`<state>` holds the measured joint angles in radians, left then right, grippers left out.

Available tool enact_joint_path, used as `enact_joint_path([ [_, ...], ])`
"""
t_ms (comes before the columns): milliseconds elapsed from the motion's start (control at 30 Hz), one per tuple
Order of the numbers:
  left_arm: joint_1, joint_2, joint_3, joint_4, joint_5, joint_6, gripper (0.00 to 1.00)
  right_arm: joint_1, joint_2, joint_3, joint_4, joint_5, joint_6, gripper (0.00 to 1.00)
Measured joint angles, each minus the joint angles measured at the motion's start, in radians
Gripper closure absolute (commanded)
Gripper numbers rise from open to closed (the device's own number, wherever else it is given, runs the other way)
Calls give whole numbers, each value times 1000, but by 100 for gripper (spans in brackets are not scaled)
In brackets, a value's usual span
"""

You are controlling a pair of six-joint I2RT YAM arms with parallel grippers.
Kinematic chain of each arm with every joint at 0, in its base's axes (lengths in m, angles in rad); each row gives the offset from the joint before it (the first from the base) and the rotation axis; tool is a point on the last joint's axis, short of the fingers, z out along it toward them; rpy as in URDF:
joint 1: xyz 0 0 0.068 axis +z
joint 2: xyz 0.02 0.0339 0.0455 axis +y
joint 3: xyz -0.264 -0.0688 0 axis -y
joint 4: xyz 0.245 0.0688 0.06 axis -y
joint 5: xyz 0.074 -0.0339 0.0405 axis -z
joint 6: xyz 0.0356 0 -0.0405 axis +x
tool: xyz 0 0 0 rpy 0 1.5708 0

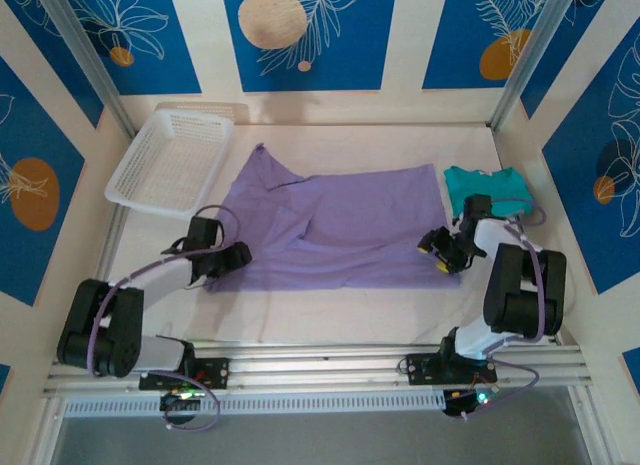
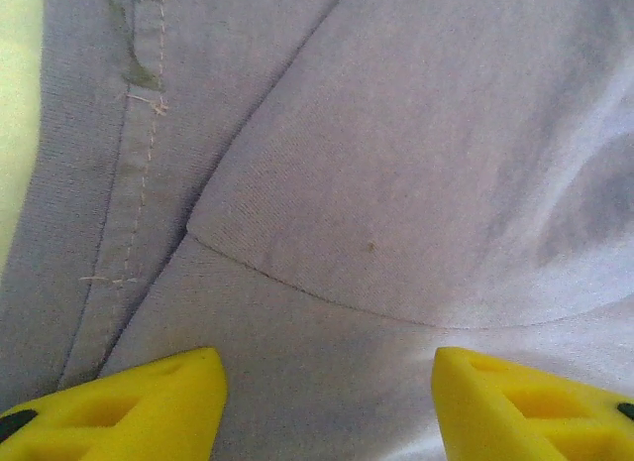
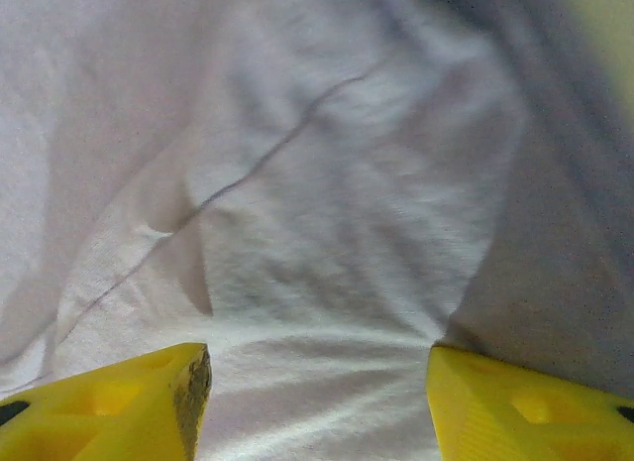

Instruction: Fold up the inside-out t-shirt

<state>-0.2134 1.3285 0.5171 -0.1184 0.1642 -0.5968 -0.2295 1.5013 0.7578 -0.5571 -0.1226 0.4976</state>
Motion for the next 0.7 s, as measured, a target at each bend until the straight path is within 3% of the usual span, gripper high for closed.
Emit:
enact_joint_path([
  [267, 4, -142, -58, -134, -2, -25, 40, -107, -135, -89, -21, -26, 24, 39],
  [333, 6, -179, -60, -181, -2, -26, 39, -89, -190, -90, -24, -6, 23, 39],
  [467, 8, -202, 13, -212, -5, -21, 37, 59, -308, -64, 12, 33, 10, 36],
  [567, 8, -100, 169, -181, -6, 3, 37, 171, -236, 51, 52, 85, -13, 35],
  [700, 3, 119, 422, -106, -10, 57, 36, 222, 28, 303, 116, 171, -51, 35],
])
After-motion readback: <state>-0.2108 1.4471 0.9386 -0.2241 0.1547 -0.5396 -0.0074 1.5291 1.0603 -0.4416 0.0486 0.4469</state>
